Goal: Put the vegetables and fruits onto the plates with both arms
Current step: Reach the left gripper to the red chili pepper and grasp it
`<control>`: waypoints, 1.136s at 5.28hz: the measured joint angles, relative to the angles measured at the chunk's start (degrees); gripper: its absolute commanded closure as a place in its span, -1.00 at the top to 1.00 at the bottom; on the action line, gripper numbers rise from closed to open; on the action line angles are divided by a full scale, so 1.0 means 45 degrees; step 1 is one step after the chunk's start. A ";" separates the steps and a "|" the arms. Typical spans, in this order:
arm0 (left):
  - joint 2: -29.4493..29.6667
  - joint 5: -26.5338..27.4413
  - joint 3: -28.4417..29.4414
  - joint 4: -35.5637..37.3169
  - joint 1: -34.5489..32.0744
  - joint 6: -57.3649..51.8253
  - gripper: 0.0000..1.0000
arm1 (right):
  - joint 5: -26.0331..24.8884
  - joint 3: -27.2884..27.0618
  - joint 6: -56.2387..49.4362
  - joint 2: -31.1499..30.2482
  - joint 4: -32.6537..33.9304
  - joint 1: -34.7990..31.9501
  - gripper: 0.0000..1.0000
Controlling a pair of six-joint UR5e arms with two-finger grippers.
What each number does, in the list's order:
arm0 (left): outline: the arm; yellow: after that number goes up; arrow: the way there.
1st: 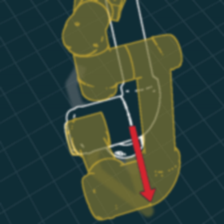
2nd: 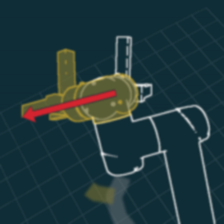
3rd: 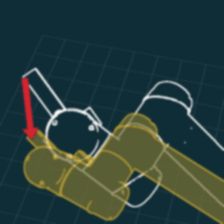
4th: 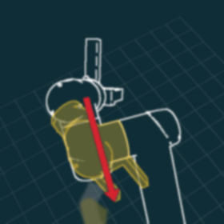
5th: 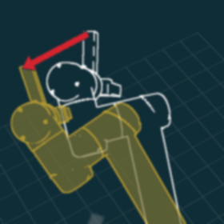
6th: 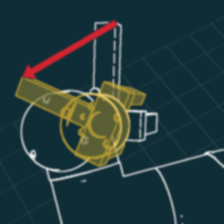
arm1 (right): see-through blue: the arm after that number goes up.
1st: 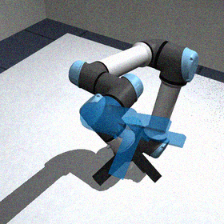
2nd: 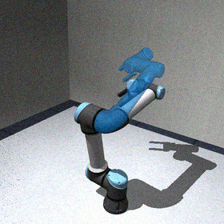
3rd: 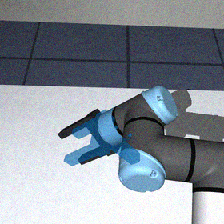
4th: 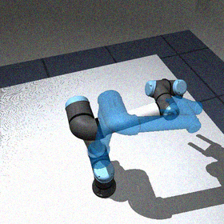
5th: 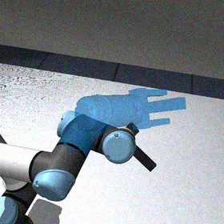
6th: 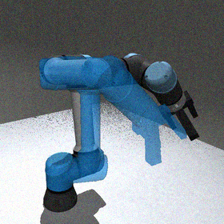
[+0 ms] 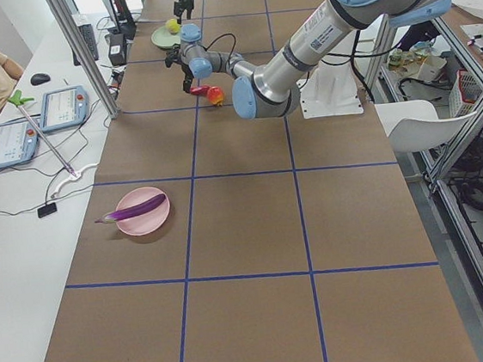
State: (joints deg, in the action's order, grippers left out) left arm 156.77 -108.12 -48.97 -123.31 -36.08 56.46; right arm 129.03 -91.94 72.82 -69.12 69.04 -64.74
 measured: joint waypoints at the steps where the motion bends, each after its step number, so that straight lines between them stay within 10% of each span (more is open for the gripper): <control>1: 0.0258 0.0096 0.0491 -0.0124 0.0217 -0.0239 0.88 | 0.0097 -0.0078 0.0007 -0.0076 0.0006 0.0015 1.00; 5: 0.0531 0.0347 0.1172 -0.0230 0.0915 -0.0287 0.55 | 0.0648 -0.0272 0.0546 -0.0074 -0.0004 0.0227 1.00; 6: 0.0532 0.0360 0.1212 -0.0227 0.0979 -0.0255 -0.44 | 0.0812 -0.0367 0.0857 -0.0075 -0.0004 0.0238 1.00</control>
State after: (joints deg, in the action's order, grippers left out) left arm 159.17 -106.50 -43.52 -124.34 -31.68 55.31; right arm 132.68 -93.59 76.68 -69.46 69.03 -63.67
